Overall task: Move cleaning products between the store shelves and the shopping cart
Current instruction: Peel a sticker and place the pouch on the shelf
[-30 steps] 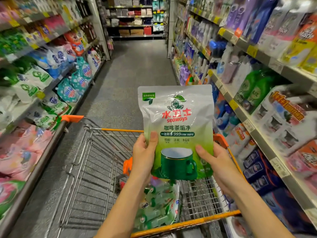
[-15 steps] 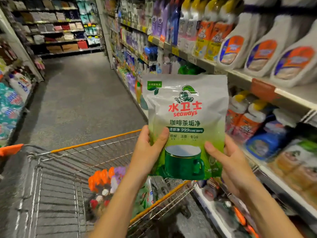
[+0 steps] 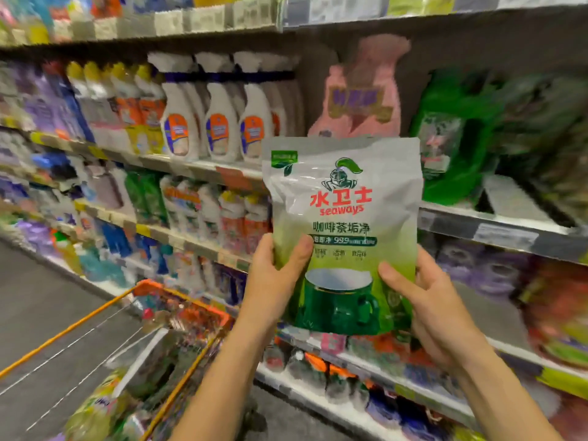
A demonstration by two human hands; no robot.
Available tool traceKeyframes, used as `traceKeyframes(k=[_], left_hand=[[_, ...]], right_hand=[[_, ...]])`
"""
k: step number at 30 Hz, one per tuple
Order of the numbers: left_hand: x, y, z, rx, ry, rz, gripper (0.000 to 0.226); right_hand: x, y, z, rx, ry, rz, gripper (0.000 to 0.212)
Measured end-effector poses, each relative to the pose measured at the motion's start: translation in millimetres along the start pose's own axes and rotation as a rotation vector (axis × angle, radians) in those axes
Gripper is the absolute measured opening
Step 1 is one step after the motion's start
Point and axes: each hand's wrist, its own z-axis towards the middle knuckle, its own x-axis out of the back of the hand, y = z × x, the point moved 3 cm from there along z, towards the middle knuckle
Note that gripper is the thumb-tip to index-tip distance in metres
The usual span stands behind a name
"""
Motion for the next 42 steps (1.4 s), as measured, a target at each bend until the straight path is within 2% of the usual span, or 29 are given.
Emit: traceKeyframes(k=[4,8,11,15,18,24,34,37,40,42], left_hand=[[-85.4,11.3,-10.7,-0.032,-0.09,-0.031,0.046],[-161.2,25.9,-27.4,-0.069,-0.17,-0.07,0.035],[-203.6,30.3,-35.5,-0.076,-0.221,-0.095,0.038],[-242.2,29.6,-30.2,-0.099,-0.305,-0.001,0.05],[-268.6,30.5,-16.4,-0.117,-0.434,0.024,0.06],[-312.3,27.2,37.0,-0.249,-0.489,0.057,0.087],[-368.7,32.3,98.3,-0.32,-0.586,-0.062,0.083],[-378.0,39.0,105.7,-0.377,-0.575,-0.061,0.082],[-379.6,30.1,113.1,-0.36,-0.558,-0.05,0.091],[-378.0,20.9,115.9,-0.33,-0.529,-0.029,0.104]], right_hand=[[69.7,-36.3,-26.6,0.046,0.101,-0.056,0.043],[133.1,-64.3,-48.6,0.098,0.185,-0.168,0.052],[171.1,-78.0,-55.2,0.11,0.23,-0.23,0.057],[206.6,-85.6,-51.7,0.116,0.317,-0.264,0.054],[223.8,-88.6,-37.9,0.14,0.39,-0.278,0.045],[249.4,-98.4,8.7,0.209,0.497,-0.353,0.042],[272.8,-111.3,53.4,0.385,0.732,-0.37,0.049],[272.7,-124.9,57.1,0.474,0.719,-0.4,0.047],[271.6,-119.9,64.0,0.456,0.758,-0.554,0.052],[275.2,-109.9,69.1,0.434,0.858,-0.799,0.061]])
